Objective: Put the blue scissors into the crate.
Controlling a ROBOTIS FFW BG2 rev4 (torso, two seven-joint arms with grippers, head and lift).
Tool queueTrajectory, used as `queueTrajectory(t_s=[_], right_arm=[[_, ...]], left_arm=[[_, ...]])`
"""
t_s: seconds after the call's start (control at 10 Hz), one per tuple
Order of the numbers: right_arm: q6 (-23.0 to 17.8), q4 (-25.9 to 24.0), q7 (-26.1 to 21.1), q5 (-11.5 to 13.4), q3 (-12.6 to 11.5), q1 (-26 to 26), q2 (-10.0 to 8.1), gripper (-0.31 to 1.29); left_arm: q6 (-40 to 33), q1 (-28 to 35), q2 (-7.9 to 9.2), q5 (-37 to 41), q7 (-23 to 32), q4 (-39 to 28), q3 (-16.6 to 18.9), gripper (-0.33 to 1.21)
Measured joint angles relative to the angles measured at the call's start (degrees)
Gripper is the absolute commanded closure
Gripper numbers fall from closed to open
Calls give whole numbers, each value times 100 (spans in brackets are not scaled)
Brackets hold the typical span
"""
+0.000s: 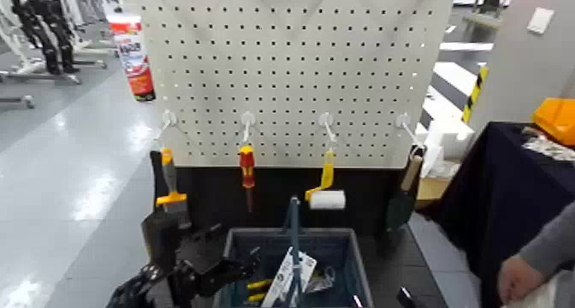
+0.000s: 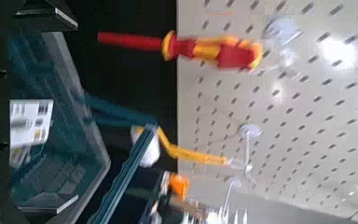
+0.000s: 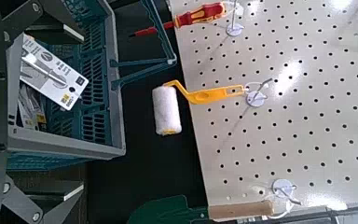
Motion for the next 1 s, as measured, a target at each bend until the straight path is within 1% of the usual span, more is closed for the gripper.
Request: queueTrajectory(t_s=[0.1, 0.2, 0.3, 0.4, 0.6, 0.8, 1.0], right_arm=[[9, -21, -105, 50, -1, 21, 3, 18], [42, -82, -264, 128, 9, 63, 4, 17], [84, -155, -436, 201, 21, 119, -1, 17], [102, -212, -554, 264, 31, 166, -5, 17], [84, -295, -559, 375, 26, 215, -26, 17], [176, -490, -517, 493, 6, 251, -85, 18], [197, -538, -506, 536, 4, 277, -103, 19]], left_arm=[[-266, 422, -116, -223, 547, -351, 112, -5], [-632, 844, -245, -392, 1013, -544, 224, -2], [-930, 1246, -289, -547, 1372, -666, 309, -2], [-1154, 1572, -299, -725, 1617, -755, 327, -2], [-1734, 2009, -303, -759, 2417, -777, 72, 3], [-2004, 2162, -303, -723, 2585, -783, -8, 7], [-2240, 2223, -303, -635, 2723, -667, -44, 8]])
